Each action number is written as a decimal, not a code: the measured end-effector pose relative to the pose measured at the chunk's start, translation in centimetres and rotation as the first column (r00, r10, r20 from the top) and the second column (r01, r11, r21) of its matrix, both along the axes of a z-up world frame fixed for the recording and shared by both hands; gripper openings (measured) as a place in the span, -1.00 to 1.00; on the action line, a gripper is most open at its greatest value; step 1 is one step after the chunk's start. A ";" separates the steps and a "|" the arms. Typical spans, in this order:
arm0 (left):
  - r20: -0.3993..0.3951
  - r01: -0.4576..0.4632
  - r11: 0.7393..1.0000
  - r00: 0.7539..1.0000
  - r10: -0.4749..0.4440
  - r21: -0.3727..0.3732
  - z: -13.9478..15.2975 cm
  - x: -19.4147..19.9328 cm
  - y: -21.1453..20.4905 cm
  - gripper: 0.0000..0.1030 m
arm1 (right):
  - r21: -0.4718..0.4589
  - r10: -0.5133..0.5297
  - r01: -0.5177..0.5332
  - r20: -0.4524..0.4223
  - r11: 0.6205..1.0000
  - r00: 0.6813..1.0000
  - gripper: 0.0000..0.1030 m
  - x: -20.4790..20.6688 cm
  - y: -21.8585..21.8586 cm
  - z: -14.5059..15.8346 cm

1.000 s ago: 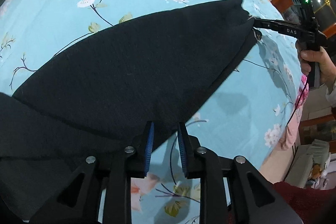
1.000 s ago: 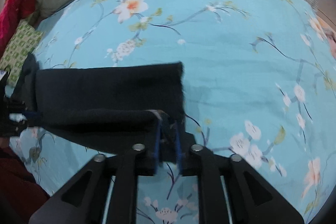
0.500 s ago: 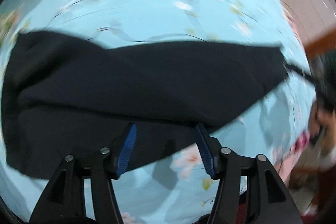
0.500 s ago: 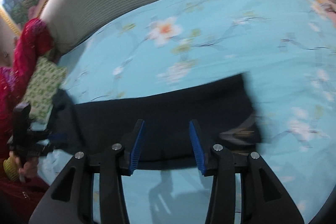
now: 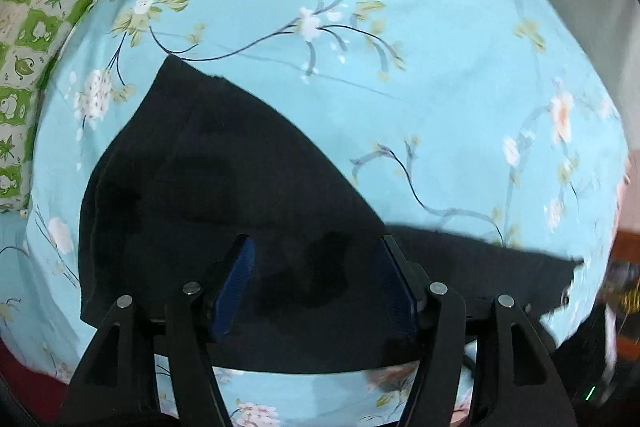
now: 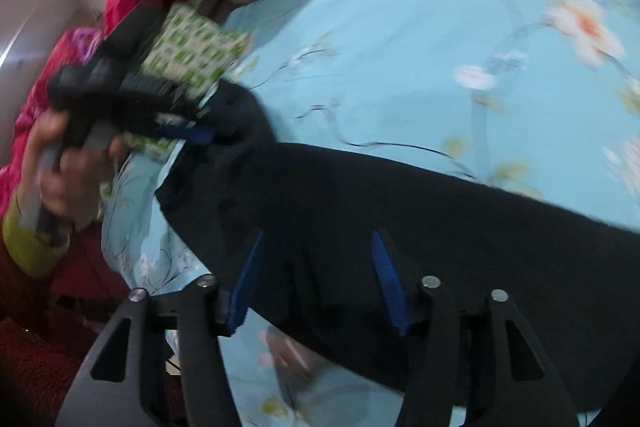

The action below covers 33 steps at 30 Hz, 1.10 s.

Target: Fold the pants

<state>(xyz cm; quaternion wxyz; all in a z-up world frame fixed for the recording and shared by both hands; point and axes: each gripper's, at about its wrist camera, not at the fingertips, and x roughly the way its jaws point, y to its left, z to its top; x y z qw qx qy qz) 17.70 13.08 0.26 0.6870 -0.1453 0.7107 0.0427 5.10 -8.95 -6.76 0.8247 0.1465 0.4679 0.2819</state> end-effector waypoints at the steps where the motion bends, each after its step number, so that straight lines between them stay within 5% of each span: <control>1: -0.018 -0.013 1.000 1.000 0.013 0.003 -0.4 0.7 0.1 0.24 | 0.001 0.019 -0.019 -0.002 1.000 1.000 0.12 0.5 0.6 0.0; 7: -0.107 -0.038 0.997 0.993 0.045 0.064 -2.9 3.6 -0.8 0.25 | -0.032 0.096 -0.097 -0.033 0.995 0.995 0.12 2.7 3.9 -1.5; 15: -0.122 -0.026 0.995 0.992 0.038 0.095 -4.2 3.9 -2.9 0.23 | -0.037 0.177 -0.178 -0.027 0.983 0.984 0.09 2.9 6.4 -1.9; 18: -0.115 0.011 0.991 0.993 0.004 0.136 -5.0 3.5 -3.1 -0.45 | -0.059 0.197 -0.198 -0.023 0.978 0.980 -0.34 2.9 7.2 -2.1; 21: -0.032 0.030 0.988 0.999 -0.026 0.150 -4.0 2.1 -3.0 -0.82 | -0.091 0.207 -0.208 -0.012 0.974 0.978 -0.84 2.9 7.6 -2.0; 25: 0.112 -0.040 0.997 0.993 0.033 0.060 -1.5 -1.8 -0.2 -0.90 | -0.078 0.205 -0.201 0.036 0.976 0.978 -0.86 2.4 7.2 -0.6; 29: 0.288 -0.098 0.995 0.952 0.104 -0.035 1.6 -8.0 2.5 -0.91 | -0.048 0.242 -0.238 0.099 0.970 0.965 -0.87 1.0 7.1 1.4; 33: 0.357 -0.121 0.986 0.921 0.156 -0.119 2.9 -13.2 4.0 -0.91 | -0.083 0.303 -0.295 0.126 0.952 0.944 -0.87 -0.5 8.1 2.2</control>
